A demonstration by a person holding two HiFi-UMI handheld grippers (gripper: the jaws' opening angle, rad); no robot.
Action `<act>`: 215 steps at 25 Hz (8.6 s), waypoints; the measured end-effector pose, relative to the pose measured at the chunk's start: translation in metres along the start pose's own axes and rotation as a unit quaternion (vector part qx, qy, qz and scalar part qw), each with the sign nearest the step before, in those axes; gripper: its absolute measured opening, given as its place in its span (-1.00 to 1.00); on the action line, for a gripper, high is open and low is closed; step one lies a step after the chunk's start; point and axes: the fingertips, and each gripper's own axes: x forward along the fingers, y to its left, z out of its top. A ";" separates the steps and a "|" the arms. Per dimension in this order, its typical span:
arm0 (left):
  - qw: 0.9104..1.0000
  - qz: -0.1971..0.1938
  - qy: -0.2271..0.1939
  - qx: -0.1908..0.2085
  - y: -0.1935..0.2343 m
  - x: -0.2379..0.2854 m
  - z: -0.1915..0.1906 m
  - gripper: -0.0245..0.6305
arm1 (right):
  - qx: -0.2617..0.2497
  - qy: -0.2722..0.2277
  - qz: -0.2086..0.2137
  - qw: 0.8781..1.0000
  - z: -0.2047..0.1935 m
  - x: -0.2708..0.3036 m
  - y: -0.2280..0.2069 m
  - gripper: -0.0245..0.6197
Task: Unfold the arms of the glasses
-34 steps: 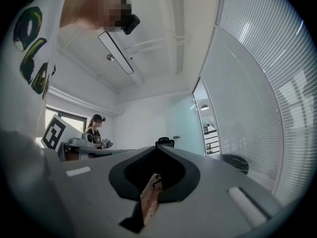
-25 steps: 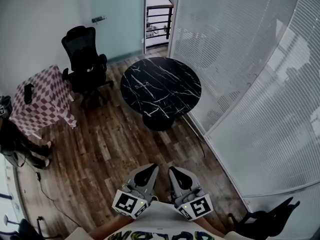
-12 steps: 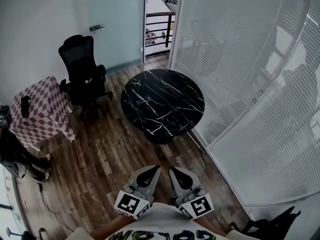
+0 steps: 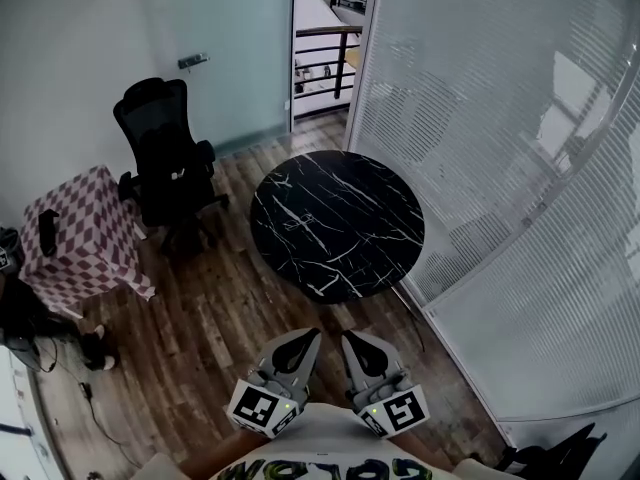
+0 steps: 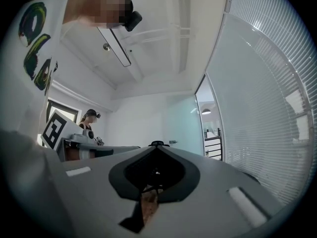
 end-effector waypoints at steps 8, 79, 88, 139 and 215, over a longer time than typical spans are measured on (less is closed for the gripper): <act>1.000 0.005 0.013 -0.012 0.045 0.005 -0.012 -0.92 | 0.013 0.020 -0.005 1.000 -0.023 0.038 -0.003 -0.92; 0.993 0.040 0.101 -0.033 0.167 0.220 -0.069 -0.92 | -0.010 0.121 0.025 0.992 -0.083 0.183 -0.210 -0.92; 0.992 0.018 0.118 0.031 0.186 0.236 -0.083 -0.92 | -0.103 0.155 0.066 0.980 -0.115 0.209 -0.228 -0.92; 0.774 0.022 0.508 0.376 0.471 0.369 -0.457 -0.75 | -0.109 0.285 0.171 0.937 -0.427 0.315 -0.313 -0.92; 0.960 0.067 0.273 -0.006 0.243 0.246 -0.121 -0.87 | -0.156 0.283 0.194 0.926 -0.226 0.194 -0.182 -0.80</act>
